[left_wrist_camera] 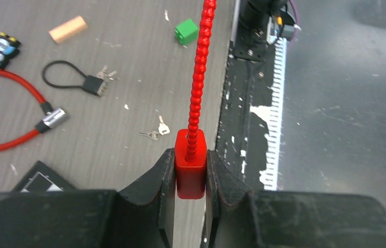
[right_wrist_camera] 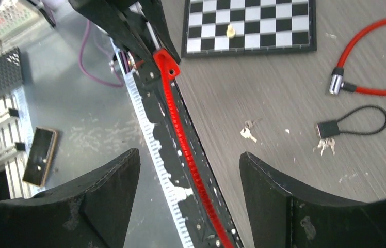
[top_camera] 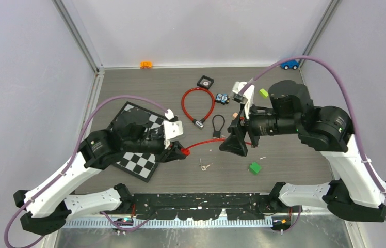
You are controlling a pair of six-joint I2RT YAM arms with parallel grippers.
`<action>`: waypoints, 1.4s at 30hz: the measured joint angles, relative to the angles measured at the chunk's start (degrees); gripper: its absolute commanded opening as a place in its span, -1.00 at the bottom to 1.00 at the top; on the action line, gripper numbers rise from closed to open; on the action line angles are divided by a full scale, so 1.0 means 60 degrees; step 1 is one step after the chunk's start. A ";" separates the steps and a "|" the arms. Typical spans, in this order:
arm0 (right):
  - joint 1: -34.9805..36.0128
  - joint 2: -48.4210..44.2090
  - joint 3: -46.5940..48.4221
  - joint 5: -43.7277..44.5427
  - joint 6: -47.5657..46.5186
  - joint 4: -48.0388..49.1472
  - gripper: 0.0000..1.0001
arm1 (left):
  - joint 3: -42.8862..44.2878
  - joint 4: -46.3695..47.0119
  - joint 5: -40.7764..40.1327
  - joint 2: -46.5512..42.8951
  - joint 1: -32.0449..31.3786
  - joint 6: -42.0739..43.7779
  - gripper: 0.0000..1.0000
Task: Lock with the key
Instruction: Pick up the lock from the center of the board, then lock the lock.
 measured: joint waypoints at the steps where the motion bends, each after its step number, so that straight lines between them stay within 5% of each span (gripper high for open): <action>1: 0.0000 0.0062 -0.0069 0.0000 -0.0047 -0.0109 0.46 | 0.0120 -0.0200 0.0120 0.0124 0.0000 0.0011 -1.00; 8: 0.0000 0.0135 -0.0146 0.0204 -0.0492 -0.0743 0.22 | 0.0248 -0.1359 0.0532 0.0423 0.0000 0.0240 -1.00; 25: 0.0004 -0.0790 -0.2382 -0.0084 -0.1275 -0.0696 0.16 | 0.0270 -0.1927 0.0911 0.0448 0.0000 0.0528 -1.00; 28: 0.0011 -0.0965 -0.2645 -0.0164 -0.1311 -0.0528 -0.11 | 0.0270 -0.1927 0.0918 0.0448 0.0000 0.0550 -1.00; 33: 0.0015 -0.0998 -0.2940 -0.0182 -0.1370 -0.0288 -0.86 | 0.0211 -0.1912 0.0929 0.0455 0.0000 0.0554 -1.00; 42: 0.0015 -0.1960 -0.4211 -0.0390 -0.1399 0.0871 -0.98 | -0.0984 -0.0601 0.1002 0.0051 0.0004 -0.0069 -1.00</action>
